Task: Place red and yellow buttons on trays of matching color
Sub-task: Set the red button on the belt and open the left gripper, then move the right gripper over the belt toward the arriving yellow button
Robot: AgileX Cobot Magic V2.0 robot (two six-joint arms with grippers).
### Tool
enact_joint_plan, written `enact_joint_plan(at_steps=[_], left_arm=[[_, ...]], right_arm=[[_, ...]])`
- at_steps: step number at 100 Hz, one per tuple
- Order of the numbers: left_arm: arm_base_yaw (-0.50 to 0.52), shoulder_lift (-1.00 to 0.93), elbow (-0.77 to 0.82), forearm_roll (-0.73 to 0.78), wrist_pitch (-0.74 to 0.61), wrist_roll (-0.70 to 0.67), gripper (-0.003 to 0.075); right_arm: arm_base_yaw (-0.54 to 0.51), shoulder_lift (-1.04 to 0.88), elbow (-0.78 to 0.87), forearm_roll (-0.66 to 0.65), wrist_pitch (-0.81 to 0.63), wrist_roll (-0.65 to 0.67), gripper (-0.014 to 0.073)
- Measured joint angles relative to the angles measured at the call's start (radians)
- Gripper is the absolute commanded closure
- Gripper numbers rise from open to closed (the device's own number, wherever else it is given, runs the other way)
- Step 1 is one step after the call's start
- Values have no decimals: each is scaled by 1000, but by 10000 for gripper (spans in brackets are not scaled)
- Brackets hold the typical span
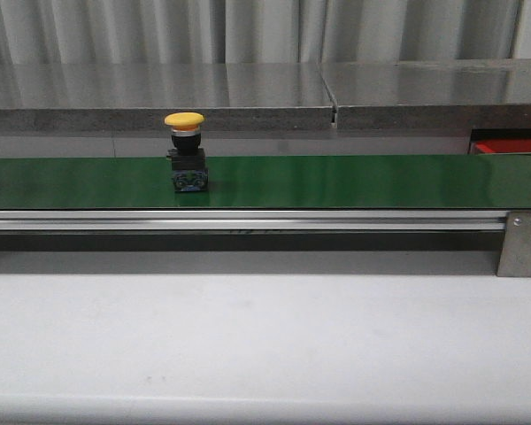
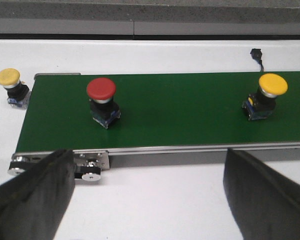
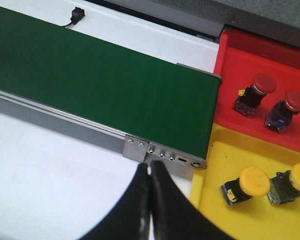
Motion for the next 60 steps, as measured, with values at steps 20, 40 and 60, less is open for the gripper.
enact_joint_plan(at_steps=[20, 40, 60], left_arm=[[0, -195, 154, -2, 0, 2, 465], [0, -318, 234, -2, 2, 2, 738], [0, -335, 244, -4, 4, 4, 741]], right_arm=[[0, 0, 0, 0, 0, 0, 712], [0, 0, 0, 0, 0, 0, 712], [0, 0, 0, 2, 0, 0, 712]])
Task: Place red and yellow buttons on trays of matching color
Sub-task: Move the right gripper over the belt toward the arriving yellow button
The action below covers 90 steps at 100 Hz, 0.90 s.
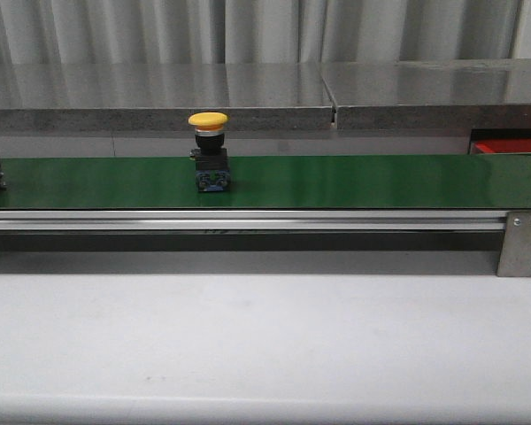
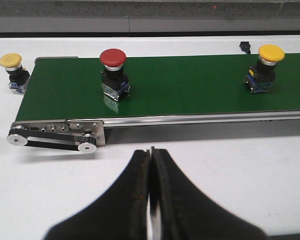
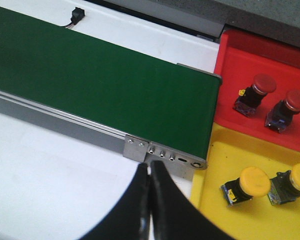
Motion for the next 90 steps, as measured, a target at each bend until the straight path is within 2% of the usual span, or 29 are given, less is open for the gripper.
enact_joint_plan(at_steps=[16, 23, 30, 42, 49, 59, 77, 90], left_arm=[[0, 0, 0, -1, 0, 0, 741], [0, 0, 0, -1, 0, 0, 741], [0, 0, 0, -1, 0, 0, 741], [0, 0, 0, -1, 0, 1, 741], [0, 0, 0, -2, 0, 1, 741], [0, 0, 0, -2, 0, 1, 741], [0, 0, 0, -2, 0, 1, 741], [0, 0, 0, -2, 0, 1, 741]], right_arm=[[0, 2, 0, 2, 0, 0, 695], [0, 9, 0, 7, 4, 0, 622], [0, 13, 0, 24, 16, 0, 480], [0, 18, 0, 86, 18, 0, 120], [0, 18, 0, 134, 18, 0, -28], [0, 23, 0, 180, 15, 0, 9], [10, 96, -43, 191, 61, -13, 10], [74, 208, -115, 191, 93, -53, 10]])
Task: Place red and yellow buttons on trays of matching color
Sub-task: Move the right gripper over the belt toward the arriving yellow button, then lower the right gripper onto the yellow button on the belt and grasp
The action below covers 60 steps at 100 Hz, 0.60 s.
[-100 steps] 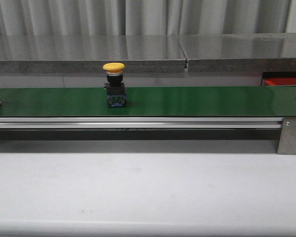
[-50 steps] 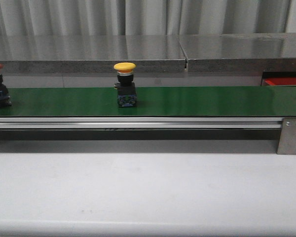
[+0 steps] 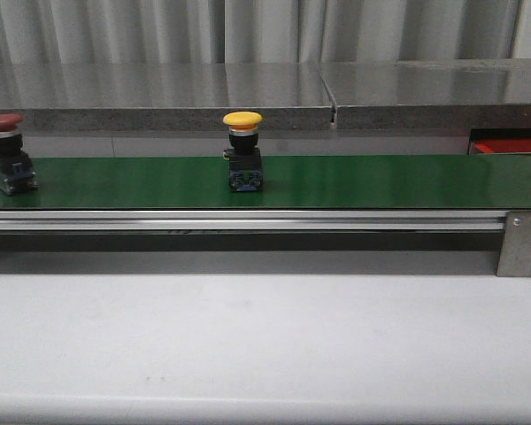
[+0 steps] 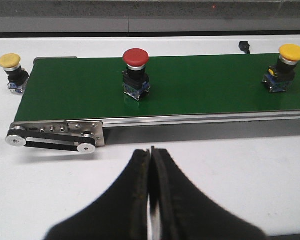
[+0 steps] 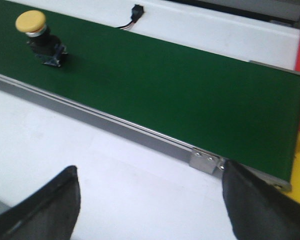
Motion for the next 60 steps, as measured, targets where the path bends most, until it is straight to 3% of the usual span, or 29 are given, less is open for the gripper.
enact_joint_plan(at_steps=[34, 60], left_arm=[[0, 0, 0, 0, 0, 0, 741], [0, 0, 0, 0, 0, 0, 741]], right_arm=[[266, 361, -190, -45, -83, -30, 10], [379, 619, -369, -51, -101, -30, 10]])
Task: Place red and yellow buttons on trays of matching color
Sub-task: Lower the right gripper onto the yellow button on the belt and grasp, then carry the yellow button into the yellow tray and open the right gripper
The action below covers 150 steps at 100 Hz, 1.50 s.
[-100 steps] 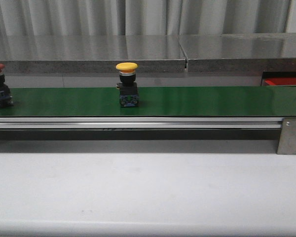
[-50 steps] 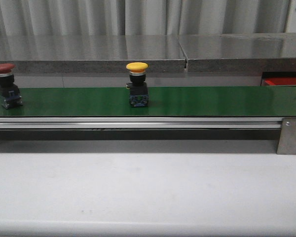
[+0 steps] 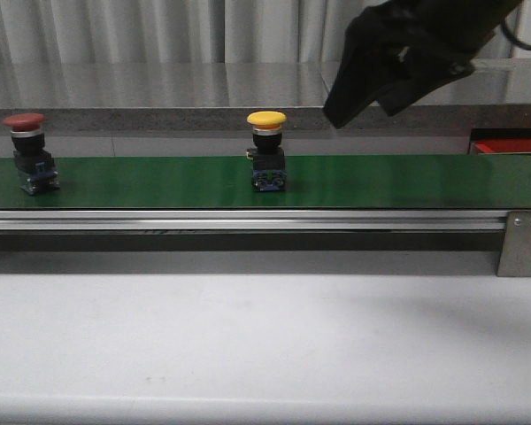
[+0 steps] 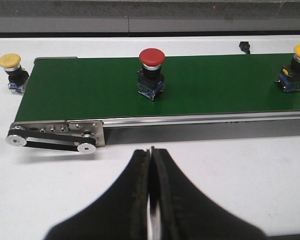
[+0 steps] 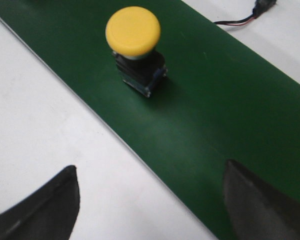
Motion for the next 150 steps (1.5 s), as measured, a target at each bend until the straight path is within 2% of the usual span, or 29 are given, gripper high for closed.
enact_joint_plan(at_steps=[24, 67, 71, 75, 90, 97, 127, 150], left_arm=[[0, 0, 0, 0, 0, 0, 741], [0, 0, 0, 0, 0, 0, 741], [0, 0, 0, 0, 0, 0, 741], [0, 0, 0, 0, 0, 0, 741], [0, 0, 0, 0, 0, 0, 741], [0, 0, 0, 0, 0, 0, 741], [0, 0, 0, 0, 0, 0, 741], [0, 0, 0, 0, 0, 0, 741]], right_arm=[[48, 150, -129, 0, 0, 0, 10], [48, 304, -282, 0, -35, 0, 15], [48, 315, -286, 0, -34, 0, 39], [48, 323, -286, 0, -36, 0, 97], [48, 337, -286, 0, -38, 0, 397], [48, 337, -288, -2, -44, 0, 461], [33, 316, -289, -2, -16, 16, 468], [-92, 171, -289, -79, 94, 100, 468]])
